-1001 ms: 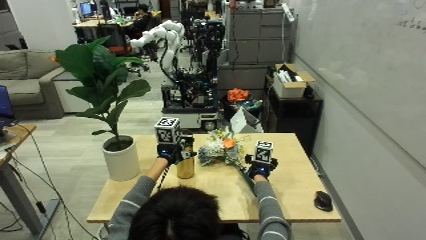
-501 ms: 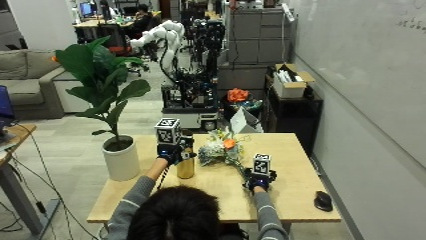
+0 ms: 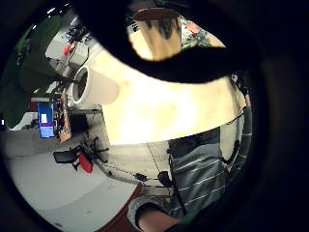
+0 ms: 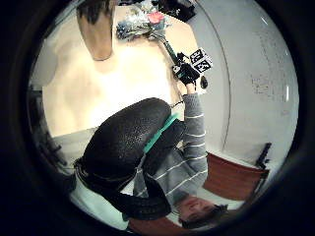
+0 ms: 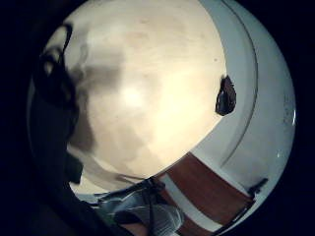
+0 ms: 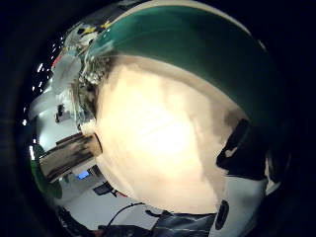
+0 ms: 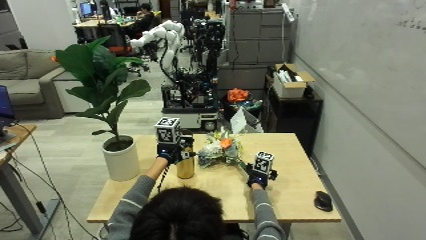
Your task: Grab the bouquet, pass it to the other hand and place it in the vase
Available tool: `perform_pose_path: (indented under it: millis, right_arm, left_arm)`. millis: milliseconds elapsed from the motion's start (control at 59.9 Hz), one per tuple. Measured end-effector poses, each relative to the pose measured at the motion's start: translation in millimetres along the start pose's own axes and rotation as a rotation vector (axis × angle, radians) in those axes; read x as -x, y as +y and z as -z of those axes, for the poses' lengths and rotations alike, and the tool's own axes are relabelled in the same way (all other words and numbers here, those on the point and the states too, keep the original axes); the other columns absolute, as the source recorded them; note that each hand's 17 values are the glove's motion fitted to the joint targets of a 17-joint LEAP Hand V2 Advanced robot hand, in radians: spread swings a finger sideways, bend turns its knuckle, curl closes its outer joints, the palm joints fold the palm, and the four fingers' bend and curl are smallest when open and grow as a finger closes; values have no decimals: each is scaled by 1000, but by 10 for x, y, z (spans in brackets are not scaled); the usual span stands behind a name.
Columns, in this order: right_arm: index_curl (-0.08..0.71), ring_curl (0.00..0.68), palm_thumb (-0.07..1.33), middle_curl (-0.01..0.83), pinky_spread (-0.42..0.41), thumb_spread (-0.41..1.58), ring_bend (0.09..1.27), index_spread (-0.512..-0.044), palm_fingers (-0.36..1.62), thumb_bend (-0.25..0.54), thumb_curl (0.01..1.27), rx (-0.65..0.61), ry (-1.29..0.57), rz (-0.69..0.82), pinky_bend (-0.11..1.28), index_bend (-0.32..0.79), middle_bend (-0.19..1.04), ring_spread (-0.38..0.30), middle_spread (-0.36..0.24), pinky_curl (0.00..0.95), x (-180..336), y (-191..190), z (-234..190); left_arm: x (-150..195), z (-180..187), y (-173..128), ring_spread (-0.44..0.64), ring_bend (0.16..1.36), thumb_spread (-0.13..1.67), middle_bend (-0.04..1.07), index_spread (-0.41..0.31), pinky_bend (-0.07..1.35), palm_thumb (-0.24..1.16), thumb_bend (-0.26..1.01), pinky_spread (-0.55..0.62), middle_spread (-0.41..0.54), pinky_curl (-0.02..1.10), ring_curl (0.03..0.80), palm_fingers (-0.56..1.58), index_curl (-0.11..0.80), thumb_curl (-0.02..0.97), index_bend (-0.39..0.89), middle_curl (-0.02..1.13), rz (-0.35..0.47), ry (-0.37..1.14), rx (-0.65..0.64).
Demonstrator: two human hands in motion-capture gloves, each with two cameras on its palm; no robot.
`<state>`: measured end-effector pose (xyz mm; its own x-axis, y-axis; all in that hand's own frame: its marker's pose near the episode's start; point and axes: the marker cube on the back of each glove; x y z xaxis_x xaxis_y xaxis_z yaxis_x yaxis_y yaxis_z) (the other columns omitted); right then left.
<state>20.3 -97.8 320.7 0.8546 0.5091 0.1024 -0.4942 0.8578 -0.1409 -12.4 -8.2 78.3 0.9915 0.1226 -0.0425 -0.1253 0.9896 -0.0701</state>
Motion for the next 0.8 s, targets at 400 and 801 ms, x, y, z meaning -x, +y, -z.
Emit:
perform_pose_path:
  millis: [400, 801]
  right_arm:
    - [476, 547, 941, 628, -267, 1116, 941, -219, 1447, 47, 469, 106, 190, -384, 714, 330, 725, -198, -177, 475, -278, 81, -36]
    - [610, 568, 965, 685, -246, 1119, 1007, -204, 1380, -15, 401, 506, 297, -726, 756, 497, 859, -188, -159, 510, -281, 320, -119]
  left_arm:
    - [-129, 101, 82, 443, 641, 963, 191, 33, 514, 33, -27, 477, 344, 329, 251, -12, 238, 291, 132, 295, -11, 1, -13]
    - [-66, -32, -117, 443, 638, 974, 195, 33, 516, 35, -26, 474, 334, 334, 253, -3, 240, 290, 134, 308, 8, -20, 17]
